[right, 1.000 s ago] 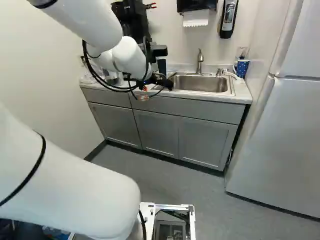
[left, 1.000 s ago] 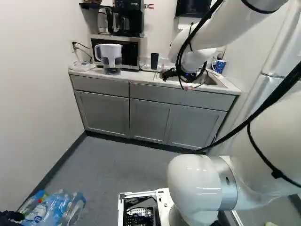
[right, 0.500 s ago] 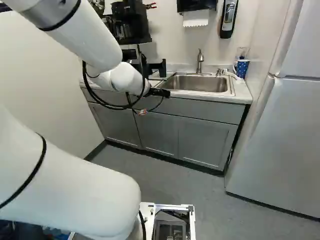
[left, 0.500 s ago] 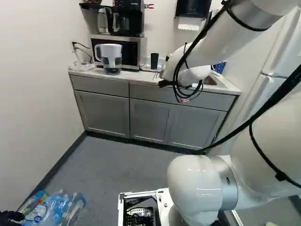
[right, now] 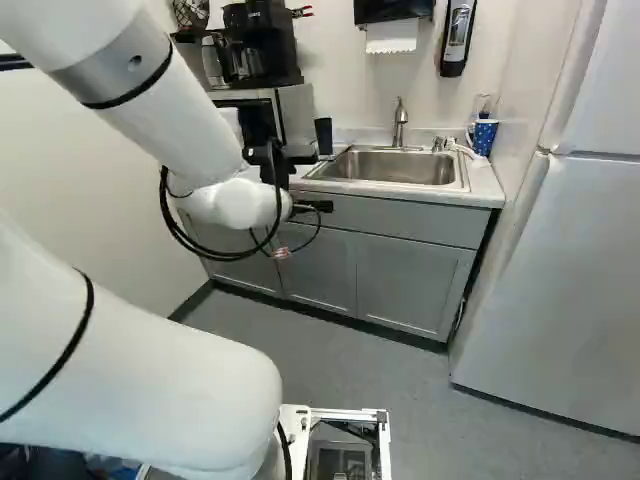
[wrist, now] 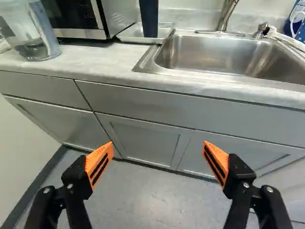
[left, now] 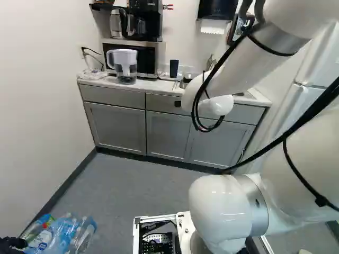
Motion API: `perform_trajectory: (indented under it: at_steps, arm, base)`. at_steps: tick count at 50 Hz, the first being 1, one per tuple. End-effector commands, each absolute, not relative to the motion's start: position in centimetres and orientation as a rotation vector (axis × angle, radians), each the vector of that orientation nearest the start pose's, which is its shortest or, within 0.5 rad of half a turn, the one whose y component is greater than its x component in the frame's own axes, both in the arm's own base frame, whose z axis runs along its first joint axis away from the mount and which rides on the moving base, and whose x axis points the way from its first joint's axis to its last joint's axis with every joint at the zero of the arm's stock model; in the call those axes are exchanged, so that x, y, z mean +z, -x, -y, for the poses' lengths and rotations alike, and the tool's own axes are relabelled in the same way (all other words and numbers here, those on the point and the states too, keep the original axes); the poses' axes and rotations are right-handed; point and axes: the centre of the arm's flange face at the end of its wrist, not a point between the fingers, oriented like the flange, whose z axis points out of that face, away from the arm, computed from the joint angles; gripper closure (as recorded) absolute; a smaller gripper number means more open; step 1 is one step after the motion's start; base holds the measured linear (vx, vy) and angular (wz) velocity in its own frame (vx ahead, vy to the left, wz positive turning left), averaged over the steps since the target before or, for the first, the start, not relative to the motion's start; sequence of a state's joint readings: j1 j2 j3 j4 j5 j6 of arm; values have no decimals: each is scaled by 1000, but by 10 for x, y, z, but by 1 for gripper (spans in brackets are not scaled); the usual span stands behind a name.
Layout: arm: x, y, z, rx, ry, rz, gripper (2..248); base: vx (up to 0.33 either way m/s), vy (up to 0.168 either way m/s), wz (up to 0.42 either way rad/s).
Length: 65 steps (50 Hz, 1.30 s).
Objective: Rinse the cup and place it in the tray
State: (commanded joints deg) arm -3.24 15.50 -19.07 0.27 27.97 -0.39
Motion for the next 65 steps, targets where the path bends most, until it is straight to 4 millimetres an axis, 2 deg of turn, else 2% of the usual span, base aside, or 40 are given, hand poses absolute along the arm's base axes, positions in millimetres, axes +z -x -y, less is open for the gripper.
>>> perform_trajectory:
  at_steps: [31, 65]
  arm:
    - [390, -300, 7, -1757, 2621, -28, 3]
    - [368, -274, 1, -1817, 2565, -3, 3]
  base:
    - [0, 0, 0]
    - [0, 0, 0]
